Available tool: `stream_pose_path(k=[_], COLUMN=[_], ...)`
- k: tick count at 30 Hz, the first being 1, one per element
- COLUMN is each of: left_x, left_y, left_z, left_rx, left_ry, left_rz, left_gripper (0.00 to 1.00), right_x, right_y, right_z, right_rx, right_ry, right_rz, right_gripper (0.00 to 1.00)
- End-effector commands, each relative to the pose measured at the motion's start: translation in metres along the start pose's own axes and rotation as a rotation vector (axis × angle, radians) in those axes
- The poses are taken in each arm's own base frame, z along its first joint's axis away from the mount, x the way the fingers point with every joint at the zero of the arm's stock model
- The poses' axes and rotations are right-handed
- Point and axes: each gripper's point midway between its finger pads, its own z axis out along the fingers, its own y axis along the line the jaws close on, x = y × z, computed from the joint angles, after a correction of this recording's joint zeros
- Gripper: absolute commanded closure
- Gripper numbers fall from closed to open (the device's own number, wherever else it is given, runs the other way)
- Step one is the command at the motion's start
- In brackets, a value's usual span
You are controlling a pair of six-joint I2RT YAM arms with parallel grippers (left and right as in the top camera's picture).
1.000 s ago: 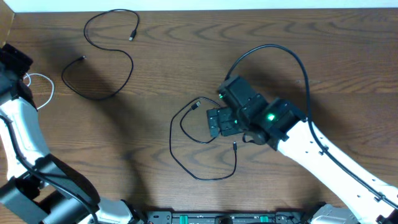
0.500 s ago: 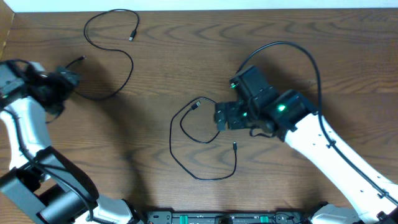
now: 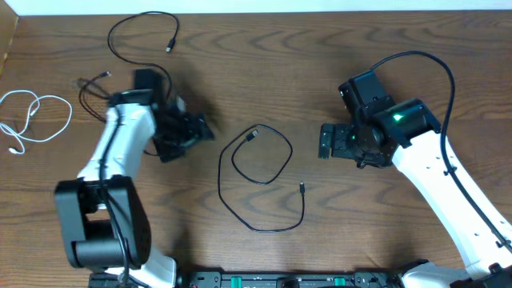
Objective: Untangle cables
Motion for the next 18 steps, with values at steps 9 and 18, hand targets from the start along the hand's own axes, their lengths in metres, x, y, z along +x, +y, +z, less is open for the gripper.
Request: stream_pose_path(k=[9,18], left_x=[0.004,-0.012], left_y=[-0.025,-0.035], left_z=[0.017,0.021], left_rx=[-0.156,-0.132], left_ry=[-0.076,-0.129], left_rz=[0.151,0.271], left_gripper=[0.01,0.01], right_x=[-0.017,-0.033], right_y=[-0.017,-0.047], right_z=[-0.001,-0.004], right_rx=[0.044,0.111], right_ry=[-0.054,-0.100], right_rz=[0.037,0.112], right_gripper=[0.01,0.01])
